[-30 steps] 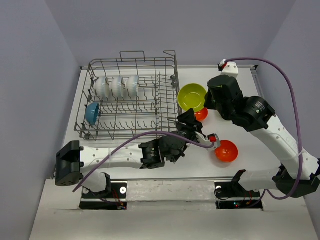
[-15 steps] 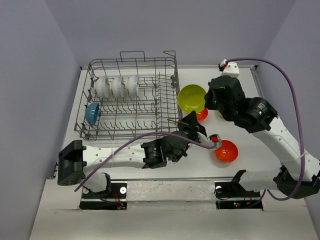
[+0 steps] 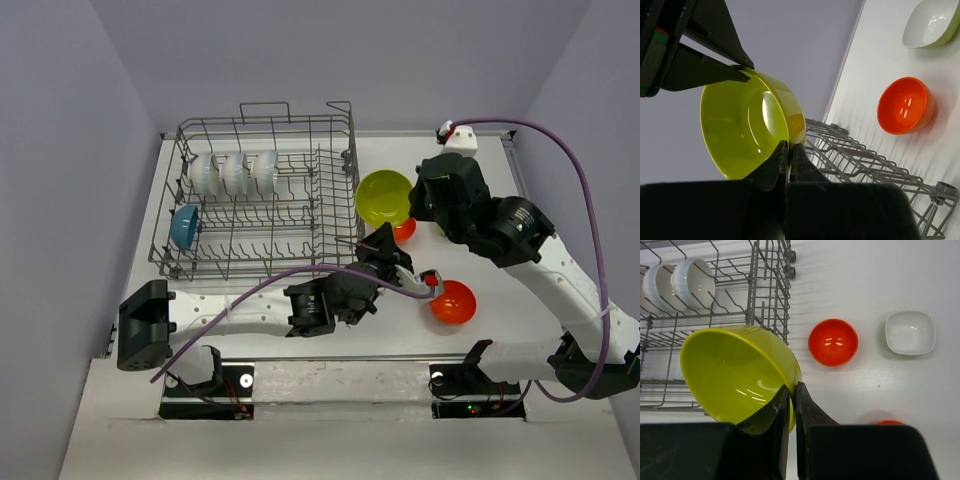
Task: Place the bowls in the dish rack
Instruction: Pass from the right arm to the left
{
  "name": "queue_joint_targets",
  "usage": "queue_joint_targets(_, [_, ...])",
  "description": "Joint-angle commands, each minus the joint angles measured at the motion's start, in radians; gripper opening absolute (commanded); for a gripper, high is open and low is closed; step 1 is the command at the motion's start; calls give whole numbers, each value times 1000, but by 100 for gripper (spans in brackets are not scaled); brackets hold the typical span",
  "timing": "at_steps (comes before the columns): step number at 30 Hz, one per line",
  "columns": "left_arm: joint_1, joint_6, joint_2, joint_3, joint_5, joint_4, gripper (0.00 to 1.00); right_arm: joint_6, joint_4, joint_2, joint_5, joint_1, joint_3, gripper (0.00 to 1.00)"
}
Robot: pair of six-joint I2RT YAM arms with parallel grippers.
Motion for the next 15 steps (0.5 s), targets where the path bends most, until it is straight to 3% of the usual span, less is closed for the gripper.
queue_joint_targets(1, [1,22,-9,71,-59,82,0,18,67,-32,13,3,-5,1])
queue_joint_targets(4, [1,27,-9,76,-67,82,0,18,73,-34,10,3,-8,7])
queue_joint_targets(15, [-9,55,17,97,-67,82,0,27,84,-69,19,3,-49,13])
